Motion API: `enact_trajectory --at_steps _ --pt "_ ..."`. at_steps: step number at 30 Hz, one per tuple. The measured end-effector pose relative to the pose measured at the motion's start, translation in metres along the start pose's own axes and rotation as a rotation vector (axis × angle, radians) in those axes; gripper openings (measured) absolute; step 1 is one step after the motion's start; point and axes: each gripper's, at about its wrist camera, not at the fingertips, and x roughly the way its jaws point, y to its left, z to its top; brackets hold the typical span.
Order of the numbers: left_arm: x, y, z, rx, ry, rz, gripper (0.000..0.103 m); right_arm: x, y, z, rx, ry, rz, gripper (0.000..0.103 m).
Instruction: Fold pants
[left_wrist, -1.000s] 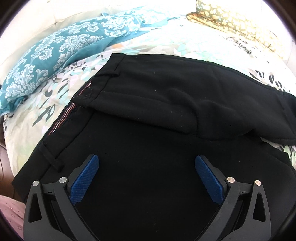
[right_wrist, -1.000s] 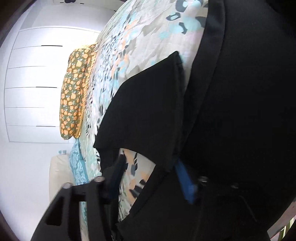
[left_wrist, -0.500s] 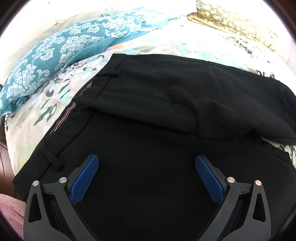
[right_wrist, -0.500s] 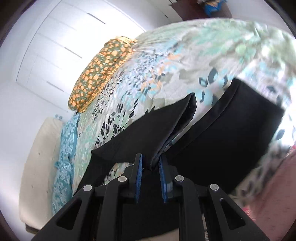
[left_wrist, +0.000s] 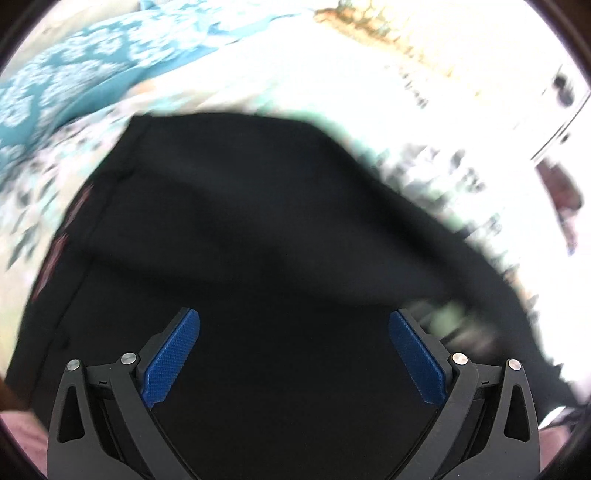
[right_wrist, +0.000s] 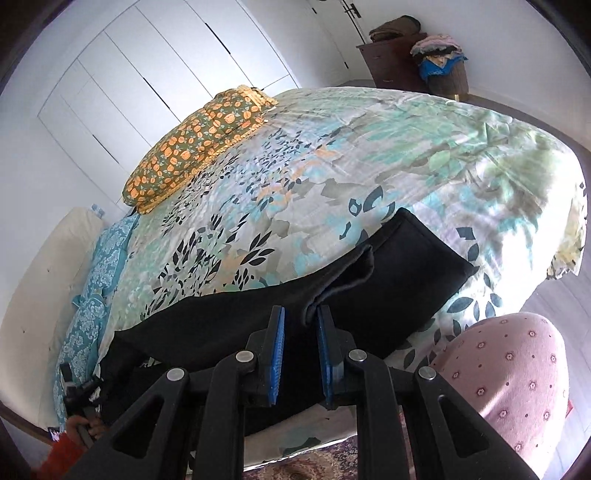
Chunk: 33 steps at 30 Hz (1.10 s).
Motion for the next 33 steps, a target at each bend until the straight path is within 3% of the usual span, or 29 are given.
enact_trajectory --at_steps 2,5,8,12,13,14,15,17,20,23,25,28,31,33 --pt "0.004 -0.011 0.029 -0.043 0.014 -0.070 0.102 0.001 -0.001 0.001 -0.002 -0.003 0.003 0.018" --pt "0.034 -0.023 0.073 -0.109 0.100 -0.147 0.102 -0.002 0.000 -0.002 -0.004 -0.020 0.013 0.018" --pt "0.070 -0.029 0.097 -0.157 0.196 -0.078 0.102 -0.011 0.000 -0.006 -0.009 -0.044 0.036 0.018" --pt "0.091 -0.037 0.106 -0.176 0.196 0.036 0.097 -0.025 -0.001 -0.008 -0.010 -0.072 0.074 0.018" --pt "0.093 -0.036 0.107 -0.195 0.190 0.033 0.092 -0.028 -0.002 -0.008 -0.009 -0.075 0.083 0.018" --pt "0.096 -0.032 0.111 -0.208 0.189 0.026 0.069 -0.029 -0.003 -0.008 -0.008 -0.076 0.086 0.018" --pt "0.102 -0.029 0.112 -0.237 0.202 0.010 0.034 -0.030 -0.004 -0.007 -0.007 -0.075 0.089 0.018" --pt "0.107 -0.017 0.110 -0.312 0.229 -0.070 0.007 -0.027 -0.006 -0.005 0.001 -0.067 0.089 0.018" --pt "0.082 -0.013 0.112 -0.337 0.168 -0.132 0.006 -0.016 -0.007 0.007 0.024 -0.048 0.098 0.018" --pt "0.026 -0.019 0.111 -0.261 0.062 -0.207 0.006 -0.006 -0.005 0.032 0.028 -0.045 0.141 0.018" --pt "-0.044 -0.017 0.091 -0.153 -0.069 -0.238 0.006 -0.006 -0.002 0.051 0.025 -0.061 0.166 0.018" --pt "-0.104 0.001 0.031 -0.085 -0.132 -0.218 0.007 -0.005 -0.001 0.073 -0.035 -0.068 0.143 0.018" --pt "-0.111 0.030 -0.041 -0.124 -0.072 -0.183 0.008 0.010 -0.011 0.086 -0.093 0.002 0.086 0.018" --pt "-0.092 0.050 -0.094 -0.170 0.024 -0.141 0.008 0.029 -0.023 0.086 -0.103 0.092 0.047 0.018"
